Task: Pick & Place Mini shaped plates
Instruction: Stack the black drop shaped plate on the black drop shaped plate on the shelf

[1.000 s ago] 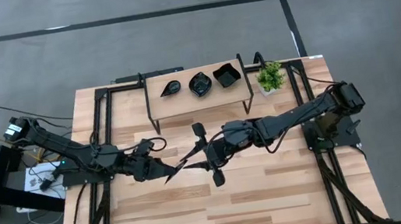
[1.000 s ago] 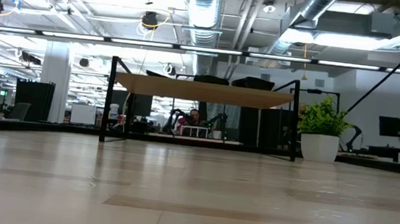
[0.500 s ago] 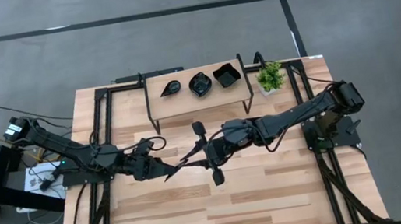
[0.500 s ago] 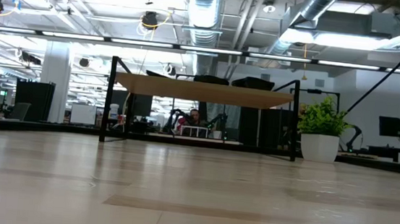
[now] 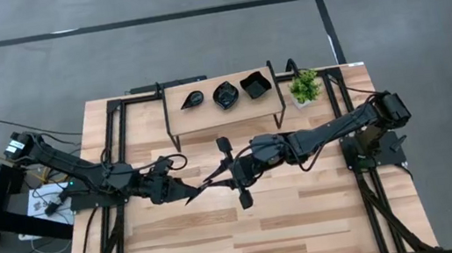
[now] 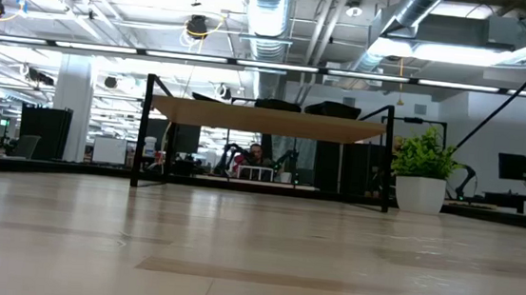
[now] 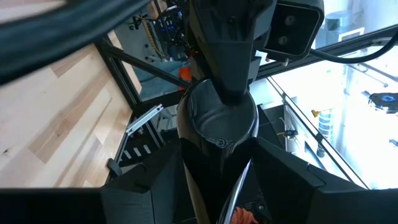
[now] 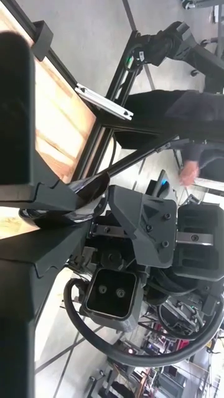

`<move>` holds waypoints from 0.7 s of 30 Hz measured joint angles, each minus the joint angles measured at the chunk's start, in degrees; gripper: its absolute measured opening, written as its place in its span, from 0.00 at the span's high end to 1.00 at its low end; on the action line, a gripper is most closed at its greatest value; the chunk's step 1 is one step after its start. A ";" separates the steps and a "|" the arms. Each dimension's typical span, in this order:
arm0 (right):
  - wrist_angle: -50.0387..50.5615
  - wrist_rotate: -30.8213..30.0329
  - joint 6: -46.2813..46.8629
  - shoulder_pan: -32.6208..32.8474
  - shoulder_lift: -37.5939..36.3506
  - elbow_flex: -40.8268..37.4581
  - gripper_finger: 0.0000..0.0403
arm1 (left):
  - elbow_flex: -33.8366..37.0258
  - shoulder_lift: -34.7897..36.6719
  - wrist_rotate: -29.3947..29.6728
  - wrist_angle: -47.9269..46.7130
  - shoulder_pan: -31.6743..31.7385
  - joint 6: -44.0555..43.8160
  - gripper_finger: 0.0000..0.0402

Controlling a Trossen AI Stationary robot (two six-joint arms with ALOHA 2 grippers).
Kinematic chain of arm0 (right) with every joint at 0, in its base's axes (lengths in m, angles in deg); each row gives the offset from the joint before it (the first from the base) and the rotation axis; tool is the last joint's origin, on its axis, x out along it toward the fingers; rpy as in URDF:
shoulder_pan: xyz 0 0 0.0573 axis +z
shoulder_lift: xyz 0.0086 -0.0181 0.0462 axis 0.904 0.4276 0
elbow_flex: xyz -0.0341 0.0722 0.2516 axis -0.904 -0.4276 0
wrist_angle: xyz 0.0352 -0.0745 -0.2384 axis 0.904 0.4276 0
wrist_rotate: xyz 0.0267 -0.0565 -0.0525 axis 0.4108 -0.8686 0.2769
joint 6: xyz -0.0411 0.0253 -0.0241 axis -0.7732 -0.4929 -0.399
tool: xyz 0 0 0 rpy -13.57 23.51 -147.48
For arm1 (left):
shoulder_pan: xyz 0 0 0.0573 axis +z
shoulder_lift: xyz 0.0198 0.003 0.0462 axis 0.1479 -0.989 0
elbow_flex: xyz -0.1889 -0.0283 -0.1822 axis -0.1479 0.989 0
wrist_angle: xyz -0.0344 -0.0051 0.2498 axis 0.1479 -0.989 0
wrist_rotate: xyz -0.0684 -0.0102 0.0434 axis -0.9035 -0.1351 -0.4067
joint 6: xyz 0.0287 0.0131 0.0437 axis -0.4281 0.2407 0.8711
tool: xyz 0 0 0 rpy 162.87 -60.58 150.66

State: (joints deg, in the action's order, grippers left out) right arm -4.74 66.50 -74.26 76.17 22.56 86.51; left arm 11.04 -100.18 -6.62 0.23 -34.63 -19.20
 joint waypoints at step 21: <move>-0.09 -0.08 -0.12 -0.03 -0.04 0.00 0.93 | 0.00 0.00 -0.07 0.65 -0.02 -0.08 0.52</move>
State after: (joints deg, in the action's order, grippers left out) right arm -4.83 66.42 -74.38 76.14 22.51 86.51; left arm 11.04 -100.18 -6.69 0.88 -34.66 -19.28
